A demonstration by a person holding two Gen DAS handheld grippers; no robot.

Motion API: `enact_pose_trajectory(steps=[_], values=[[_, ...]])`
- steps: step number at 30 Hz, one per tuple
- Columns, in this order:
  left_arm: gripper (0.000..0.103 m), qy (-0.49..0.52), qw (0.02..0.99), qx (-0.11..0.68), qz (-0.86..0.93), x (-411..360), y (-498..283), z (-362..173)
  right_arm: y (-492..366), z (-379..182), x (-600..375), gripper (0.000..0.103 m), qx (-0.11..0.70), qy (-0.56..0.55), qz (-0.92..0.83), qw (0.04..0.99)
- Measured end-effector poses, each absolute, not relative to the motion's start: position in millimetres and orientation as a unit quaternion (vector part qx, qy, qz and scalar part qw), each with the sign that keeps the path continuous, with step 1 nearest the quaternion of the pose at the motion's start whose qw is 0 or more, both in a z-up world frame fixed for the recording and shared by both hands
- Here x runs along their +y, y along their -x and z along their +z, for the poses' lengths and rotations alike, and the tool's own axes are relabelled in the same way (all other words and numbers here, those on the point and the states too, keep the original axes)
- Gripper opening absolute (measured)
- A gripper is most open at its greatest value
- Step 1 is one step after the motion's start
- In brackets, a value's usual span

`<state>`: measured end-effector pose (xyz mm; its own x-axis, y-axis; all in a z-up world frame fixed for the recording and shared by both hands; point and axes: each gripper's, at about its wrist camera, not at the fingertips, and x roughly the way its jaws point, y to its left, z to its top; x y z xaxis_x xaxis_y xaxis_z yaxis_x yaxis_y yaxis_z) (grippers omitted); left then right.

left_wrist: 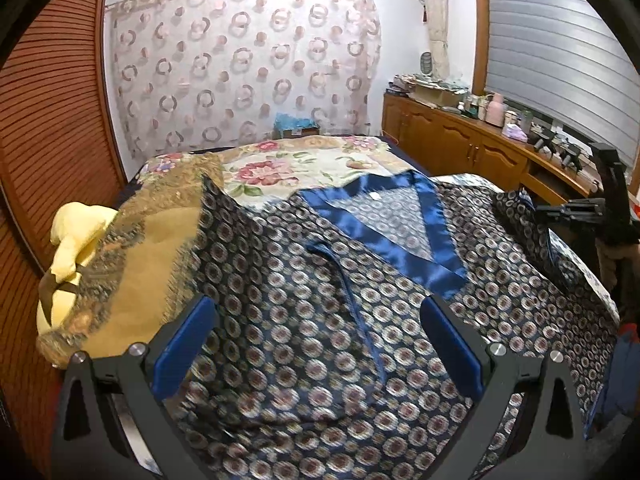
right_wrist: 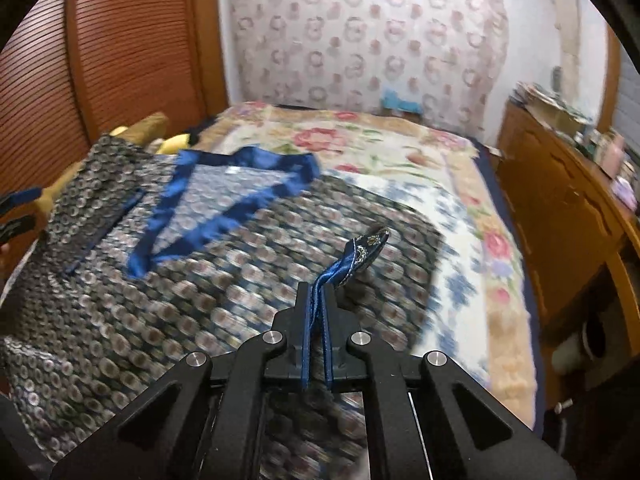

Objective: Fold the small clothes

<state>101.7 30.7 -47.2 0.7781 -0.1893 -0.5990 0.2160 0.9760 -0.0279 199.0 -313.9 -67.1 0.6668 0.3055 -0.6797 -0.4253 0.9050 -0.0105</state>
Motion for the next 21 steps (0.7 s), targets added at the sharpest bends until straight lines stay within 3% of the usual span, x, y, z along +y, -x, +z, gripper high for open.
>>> enact_pose_trajectory(steps=[4, 6, 9, 16, 21], values=[[0.103, -0.02, 0.945, 0.312, -0.095, 41.0, -118.6, -41.5, -205.0, -67.4, -289.1, 0.007, 0.359, 0.099, 0.231, 0.899], [0.103, -0.022, 0.946, 0.311, -0.087, 45.8, -125.1, -40.3, -208.6, -66.9, -282.3, 0.027, 0.356, 0.114, 0.227, 0.899], [0.103, -0.019, 0.947, 0.312, -0.079, 56.8, -136.1, -37.6, -218.5, -66.0, -287.4, 0.049, 0.35, 0.125, 0.213, 0.904], [0.101, -0.018, 0.943, 0.325, -0.074, 79.5, -158.6, -37.8, -252.8, -78.9, -336.6, 0.05, 0.38, 0.113, 0.141, 0.907], [0.083, -0.006, 0.935, 0.347, -0.078, 97.3, -182.0, -43.5, -273.9, -96.0, -362.7, 0.05, 0.408, 0.098, 0.111, 0.901]])
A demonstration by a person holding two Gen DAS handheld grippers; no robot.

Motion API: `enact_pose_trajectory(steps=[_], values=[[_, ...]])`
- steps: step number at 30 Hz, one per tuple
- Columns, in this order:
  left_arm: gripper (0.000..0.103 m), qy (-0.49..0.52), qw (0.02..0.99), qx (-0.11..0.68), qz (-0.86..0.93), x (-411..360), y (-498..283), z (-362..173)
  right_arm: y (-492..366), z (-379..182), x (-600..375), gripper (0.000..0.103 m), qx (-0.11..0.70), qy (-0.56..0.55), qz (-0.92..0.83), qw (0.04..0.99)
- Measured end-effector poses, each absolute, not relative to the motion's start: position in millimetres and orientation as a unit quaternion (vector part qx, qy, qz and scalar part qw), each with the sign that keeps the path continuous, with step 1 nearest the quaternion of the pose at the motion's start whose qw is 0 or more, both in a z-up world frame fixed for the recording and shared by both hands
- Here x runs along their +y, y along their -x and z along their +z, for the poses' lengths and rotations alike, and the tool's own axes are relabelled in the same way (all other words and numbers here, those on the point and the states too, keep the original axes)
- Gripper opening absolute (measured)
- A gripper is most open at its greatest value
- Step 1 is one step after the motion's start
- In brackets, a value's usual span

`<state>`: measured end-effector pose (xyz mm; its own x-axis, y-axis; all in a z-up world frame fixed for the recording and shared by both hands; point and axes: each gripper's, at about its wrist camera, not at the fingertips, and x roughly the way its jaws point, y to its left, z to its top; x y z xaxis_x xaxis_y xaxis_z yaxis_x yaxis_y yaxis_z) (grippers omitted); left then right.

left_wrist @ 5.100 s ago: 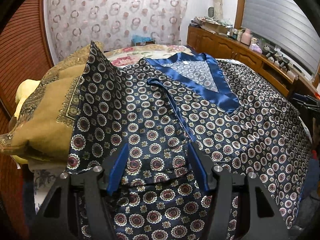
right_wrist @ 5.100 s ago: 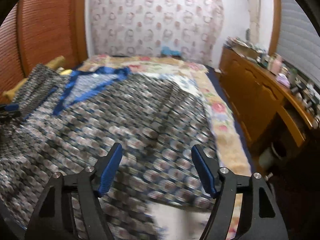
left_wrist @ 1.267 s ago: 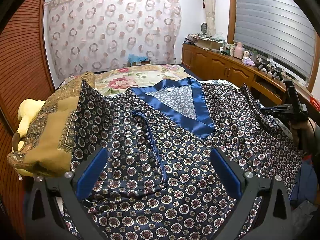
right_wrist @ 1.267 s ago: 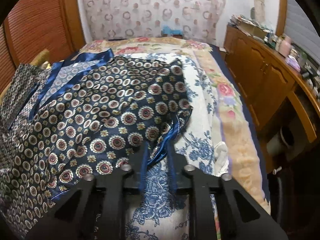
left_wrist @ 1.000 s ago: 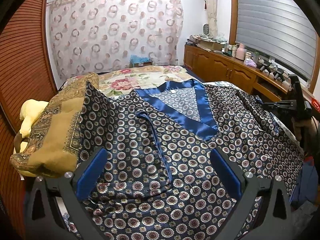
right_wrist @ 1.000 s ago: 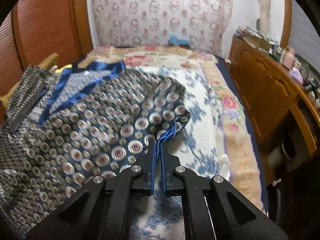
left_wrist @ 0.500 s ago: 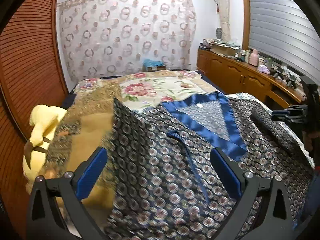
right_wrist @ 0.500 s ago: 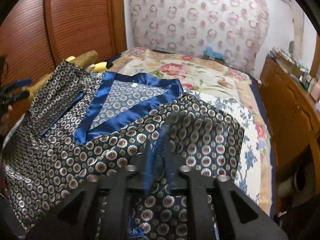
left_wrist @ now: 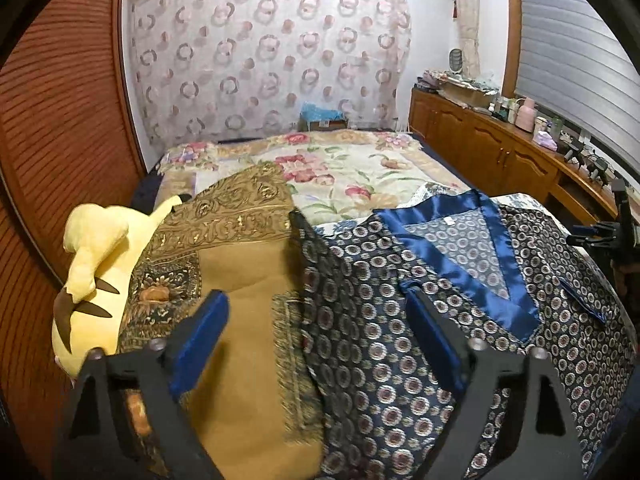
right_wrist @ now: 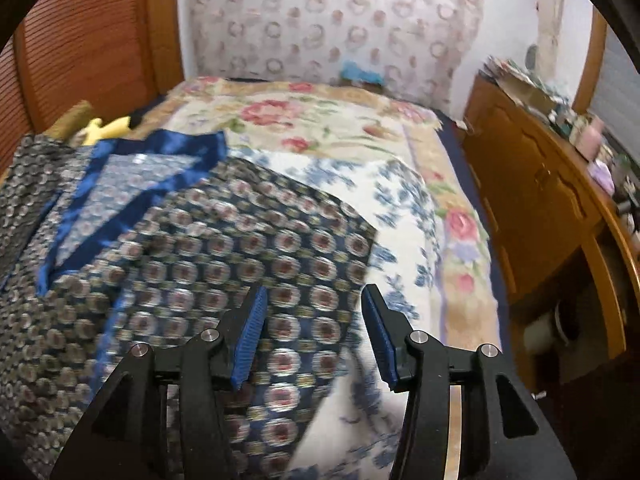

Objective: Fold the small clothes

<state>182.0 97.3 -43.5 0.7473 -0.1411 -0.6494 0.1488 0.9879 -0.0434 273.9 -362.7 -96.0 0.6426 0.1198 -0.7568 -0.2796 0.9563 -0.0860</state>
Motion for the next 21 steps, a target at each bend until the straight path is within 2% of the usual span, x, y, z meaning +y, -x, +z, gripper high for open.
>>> enact_pose_trajectory(steps=[1, 3, 6, 13, 17, 19, 21], values=[[0.081, -0.001, 0.933, 0.351, -0.078, 99.8, -186.2, -44.8, -275.9, -98.6, -364.1, 0.05, 0.411, 0.097, 0.108, 0.9], [0.067, 0.002, 0.931, 0.357, -0.079, 102.5, -193.8, -47.0, -282.2, -104.4, -367.6, 0.05, 0.418, 0.092, 0.105, 0.898], [0.052, 0.001, 0.928, 0.364, -0.087, 103.5, -203.9, -47.9, -287.2, -109.5, -367.7, 0.05, 0.424, 0.089, 0.105, 0.895], [0.039, -0.003, 0.922, 0.374, -0.103, 98.8, -220.7, -50.6, -299.8, -110.3, -370.4, 0.05, 0.428, 0.066, 0.118, 0.894], [0.023, -0.01, 0.918, 0.381, -0.112, 94.0, -223.8, -52.2, -302.5, -110.9, -369.4, 0.05, 0.429, 0.059, 0.127, 0.892], [0.017, -0.014, 0.916, 0.384, -0.114, 91.7, -224.5, -51.5, -302.3, -110.8, -367.7, 0.043, 0.428, 0.06, 0.135, 0.892], [0.014, -0.016, 0.915, 0.384, -0.119, 89.0, -223.5, -50.0, -301.6, -110.3, -365.2, 0.032, 0.428, 0.061, 0.147, 0.89]])
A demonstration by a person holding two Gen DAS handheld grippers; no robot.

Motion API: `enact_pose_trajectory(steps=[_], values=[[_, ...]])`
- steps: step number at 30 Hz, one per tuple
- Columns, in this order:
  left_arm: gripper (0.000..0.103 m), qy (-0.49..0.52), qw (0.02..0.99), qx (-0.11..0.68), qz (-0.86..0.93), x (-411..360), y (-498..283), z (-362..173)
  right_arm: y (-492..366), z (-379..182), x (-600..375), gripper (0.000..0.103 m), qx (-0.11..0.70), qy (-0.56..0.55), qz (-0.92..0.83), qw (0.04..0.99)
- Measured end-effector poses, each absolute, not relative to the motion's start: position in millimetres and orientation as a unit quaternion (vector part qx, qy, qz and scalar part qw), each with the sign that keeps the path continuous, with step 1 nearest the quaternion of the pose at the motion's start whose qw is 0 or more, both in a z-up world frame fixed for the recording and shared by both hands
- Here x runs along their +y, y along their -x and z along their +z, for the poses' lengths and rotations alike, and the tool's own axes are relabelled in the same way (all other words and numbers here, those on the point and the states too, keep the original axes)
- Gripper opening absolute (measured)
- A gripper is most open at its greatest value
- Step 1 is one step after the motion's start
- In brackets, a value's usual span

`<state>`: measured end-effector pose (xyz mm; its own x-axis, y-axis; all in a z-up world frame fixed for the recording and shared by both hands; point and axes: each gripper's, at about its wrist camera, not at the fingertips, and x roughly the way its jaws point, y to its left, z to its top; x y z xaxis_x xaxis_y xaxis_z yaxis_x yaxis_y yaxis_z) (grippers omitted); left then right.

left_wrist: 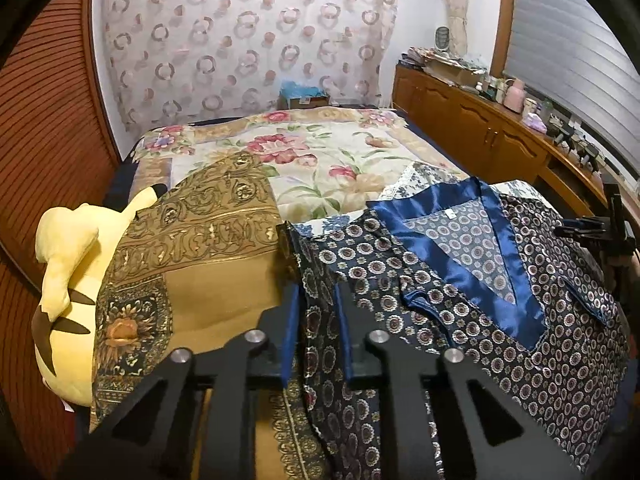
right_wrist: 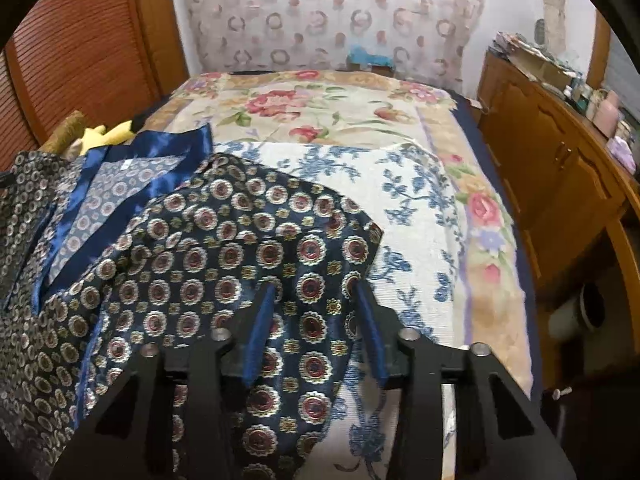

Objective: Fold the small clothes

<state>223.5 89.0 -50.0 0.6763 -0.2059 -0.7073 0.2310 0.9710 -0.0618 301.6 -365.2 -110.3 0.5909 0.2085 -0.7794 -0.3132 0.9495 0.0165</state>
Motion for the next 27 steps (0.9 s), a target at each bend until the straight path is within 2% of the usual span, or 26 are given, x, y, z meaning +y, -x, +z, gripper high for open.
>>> enact_pose_trajectory(steps=[1, 3, 6, 11, 16, 27], values=[[0.013, -0.02, 0.915, 0.383, -0.121, 87.2, -222.7, -48.7, -301.3, -110.0, -363.5, 0.029, 0.428, 0.064, 0.151, 0.889], [0.012, -0.025, 0.916, 0.381, -0.122, 84.6, -221.5, -46.8, -299.9, -109.6, -359.8, 0.015, 0.429, 0.068, 0.162, 0.886], [0.008, -0.03, 0.915, 0.383, -0.122, 82.1, -221.9, -45.5, -297.6, -109.6, -353.0, 0.008, 0.428, 0.077, 0.171, 0.884], [0.0, -0.038, 0.914, 0.385, -0.124, 78.7, -221.7, -43.9, -293.3, -108.9, -347.9, 0.003, 0.424, 0.087, 0.171, 0.885], [0.0, -0.035, 0.921, 0.367, -0.122, 78.5, -218.7, -33.6, -288.4, -101.0, -350.6, 0.0, 0.406, 0.081, 0.168, 0.894], [0.0, -0.014, 0.951, 0.295, -0.092, 91.5, -240.1, 33.3, -291.2, -10.5, -357.0, 0.0, 0.314, 0.091, 0.144, 0.934]])
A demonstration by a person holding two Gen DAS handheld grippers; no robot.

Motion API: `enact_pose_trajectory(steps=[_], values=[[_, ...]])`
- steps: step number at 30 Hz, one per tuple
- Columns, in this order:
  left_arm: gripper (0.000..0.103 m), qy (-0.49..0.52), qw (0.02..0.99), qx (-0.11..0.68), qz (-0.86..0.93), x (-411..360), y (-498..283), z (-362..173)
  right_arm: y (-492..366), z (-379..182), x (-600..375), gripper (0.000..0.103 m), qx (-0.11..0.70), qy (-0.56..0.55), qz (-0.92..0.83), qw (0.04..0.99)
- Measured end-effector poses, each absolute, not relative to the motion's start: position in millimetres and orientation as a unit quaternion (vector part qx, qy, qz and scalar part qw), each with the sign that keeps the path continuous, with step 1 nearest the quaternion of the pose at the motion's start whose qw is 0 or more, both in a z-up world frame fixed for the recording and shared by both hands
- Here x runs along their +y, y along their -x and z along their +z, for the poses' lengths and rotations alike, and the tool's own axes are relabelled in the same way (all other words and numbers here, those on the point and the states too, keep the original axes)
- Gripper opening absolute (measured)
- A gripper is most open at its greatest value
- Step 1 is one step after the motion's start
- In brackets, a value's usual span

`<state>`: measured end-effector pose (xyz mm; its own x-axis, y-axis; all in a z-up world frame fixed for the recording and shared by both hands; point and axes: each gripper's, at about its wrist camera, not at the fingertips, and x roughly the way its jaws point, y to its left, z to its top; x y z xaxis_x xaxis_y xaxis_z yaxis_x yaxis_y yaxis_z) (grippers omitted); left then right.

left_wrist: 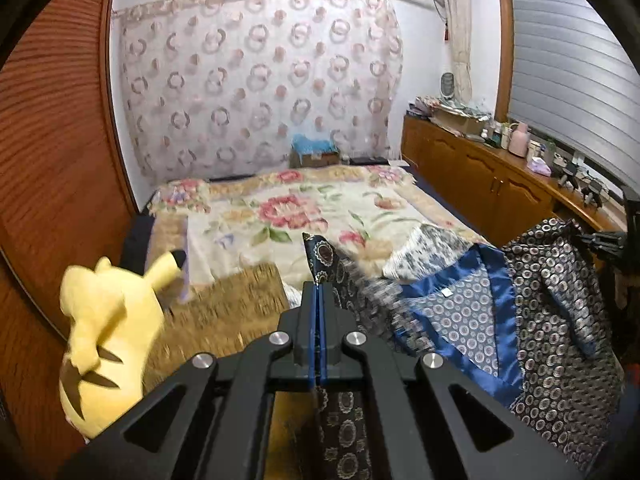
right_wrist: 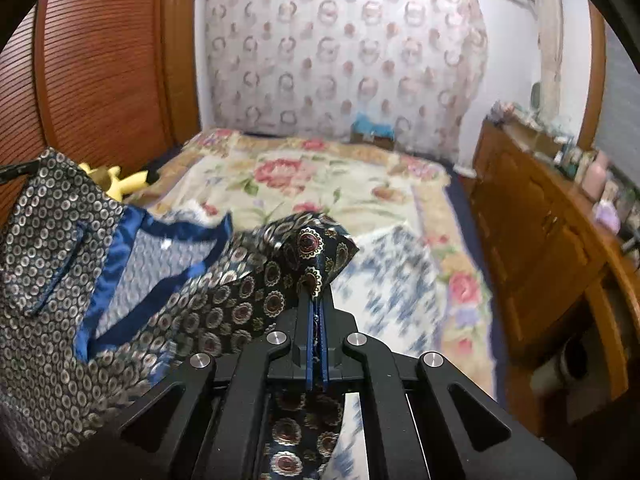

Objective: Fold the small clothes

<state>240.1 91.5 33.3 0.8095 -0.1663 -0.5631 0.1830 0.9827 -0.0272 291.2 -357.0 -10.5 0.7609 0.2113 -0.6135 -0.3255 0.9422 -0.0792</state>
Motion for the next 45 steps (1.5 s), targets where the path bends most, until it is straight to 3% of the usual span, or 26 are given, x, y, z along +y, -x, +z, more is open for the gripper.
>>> enact_pose_trajectory(steps=[7, 14, 33, 45], values=[[0.0, -0.007, 0.959, 0.277, -0.065, 104.1, -257.4, 47.4, -316.2, 19.9, -362.9, 0.0, 0.301, 0.106, 0.095, 0.943], [0.0, -0.005, 0.951, 0.297, -0.084, 106.8, -234.5, 19.7, -300.2, -2.8, -368.7, 0.0, 0.322, 0.112, 0.09, 0.936], [0.0, 0.031, 0.955, 0.27, -0.118, 118.4, -64.7, -12.3, -137.0, -19.3, -379.9, 0.0, 0.284, 0.068, 0.134, 0.947], [0.0, 0.063, 0.948, 0.3, -0.087, 148.5, -6.6, -52.2, -70.3, -56.6, -402.5, 0.0, 0.33, 0.04, 0.131, 0.934]])
